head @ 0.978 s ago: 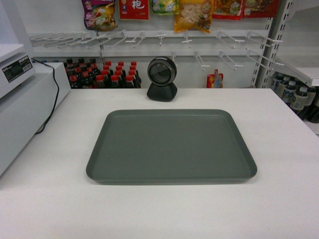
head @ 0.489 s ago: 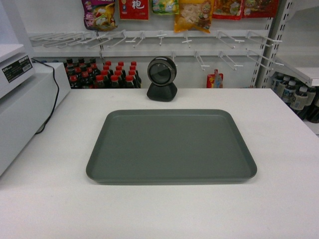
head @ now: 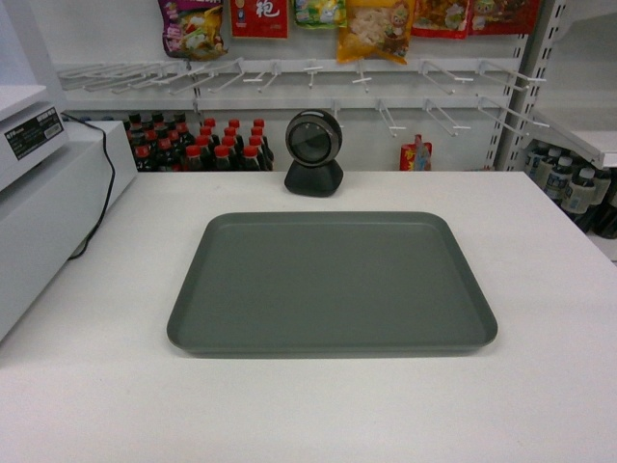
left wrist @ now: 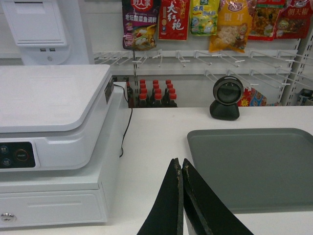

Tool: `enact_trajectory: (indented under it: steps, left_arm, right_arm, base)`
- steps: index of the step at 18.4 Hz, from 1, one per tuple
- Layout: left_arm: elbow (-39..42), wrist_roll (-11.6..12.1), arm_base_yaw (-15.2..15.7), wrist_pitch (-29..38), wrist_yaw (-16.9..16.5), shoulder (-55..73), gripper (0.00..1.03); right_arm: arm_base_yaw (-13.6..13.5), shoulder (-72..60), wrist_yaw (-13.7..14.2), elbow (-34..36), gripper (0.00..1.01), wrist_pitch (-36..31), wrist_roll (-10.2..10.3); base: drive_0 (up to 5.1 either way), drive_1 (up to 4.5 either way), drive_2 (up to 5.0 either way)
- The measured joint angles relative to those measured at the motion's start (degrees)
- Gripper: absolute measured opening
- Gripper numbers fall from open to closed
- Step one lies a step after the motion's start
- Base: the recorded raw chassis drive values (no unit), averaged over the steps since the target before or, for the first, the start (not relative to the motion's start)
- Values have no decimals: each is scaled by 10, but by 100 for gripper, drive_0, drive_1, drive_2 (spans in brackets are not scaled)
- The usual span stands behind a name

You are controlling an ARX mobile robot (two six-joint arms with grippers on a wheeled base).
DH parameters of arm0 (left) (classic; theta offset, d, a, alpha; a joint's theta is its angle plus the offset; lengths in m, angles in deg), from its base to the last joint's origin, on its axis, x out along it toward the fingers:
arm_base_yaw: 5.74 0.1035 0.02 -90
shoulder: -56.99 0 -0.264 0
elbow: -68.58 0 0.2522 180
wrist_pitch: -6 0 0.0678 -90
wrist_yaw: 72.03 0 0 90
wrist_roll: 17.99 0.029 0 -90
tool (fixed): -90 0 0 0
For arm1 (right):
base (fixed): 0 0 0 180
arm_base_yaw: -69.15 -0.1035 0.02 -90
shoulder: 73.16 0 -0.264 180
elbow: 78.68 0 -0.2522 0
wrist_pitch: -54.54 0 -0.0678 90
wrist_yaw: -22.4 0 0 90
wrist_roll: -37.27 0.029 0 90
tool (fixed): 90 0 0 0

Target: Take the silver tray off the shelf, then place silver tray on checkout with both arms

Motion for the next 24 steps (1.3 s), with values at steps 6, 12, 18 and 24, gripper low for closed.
enact_trajectory:
  steps: [6,12,18,24]
  left_arm:
    - [0,0,0,-72,0,-73,1]
    - [-1,0,0,-190,0,-184,1]
    - [0,0,0,-193,0,-184,1]
    - [0,0,0,-192,0,-184,25]
  right_arm:
    - [0,85,0,0,2,84,0]
    - [0,182,-3,0,2,214,0]
    - [0,223,0,0,8,228,-1]
    - [0,223,0,0,36,227,0]
  base:
    - [0,0,0]
    - [0,0,0]
    - [0,0,0]
    - [0,0,0]
